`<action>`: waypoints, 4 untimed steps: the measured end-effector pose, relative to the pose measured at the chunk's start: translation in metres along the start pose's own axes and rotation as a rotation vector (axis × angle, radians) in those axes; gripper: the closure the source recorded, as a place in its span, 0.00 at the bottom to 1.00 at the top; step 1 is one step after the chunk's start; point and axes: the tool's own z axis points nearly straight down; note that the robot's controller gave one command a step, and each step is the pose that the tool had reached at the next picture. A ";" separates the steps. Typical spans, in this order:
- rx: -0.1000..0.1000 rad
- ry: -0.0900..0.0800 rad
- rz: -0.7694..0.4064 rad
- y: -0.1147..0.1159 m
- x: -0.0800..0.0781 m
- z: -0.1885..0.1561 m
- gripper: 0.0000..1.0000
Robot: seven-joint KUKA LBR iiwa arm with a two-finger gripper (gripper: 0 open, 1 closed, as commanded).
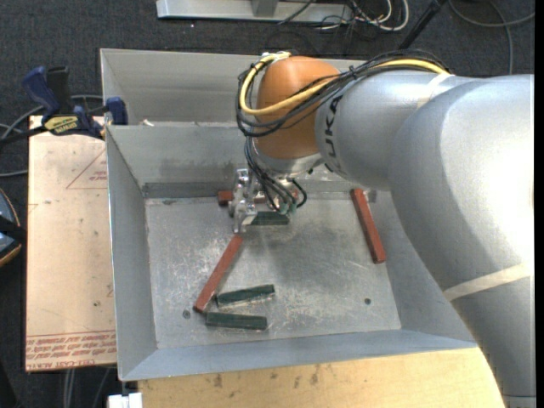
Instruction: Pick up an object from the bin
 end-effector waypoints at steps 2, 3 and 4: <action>0.000 0.014 -0.065 -0.001 0.002 -0.058 0.00; -0.001 0.005 -0.050 -0.023 0.023 0.000 1.00; -0.001 0.007 -0.050 -0.023 0.024 0.002 0.00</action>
Offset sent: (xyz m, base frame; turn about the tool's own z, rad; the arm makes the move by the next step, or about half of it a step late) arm 0.0000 0.0000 0.0000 0.0000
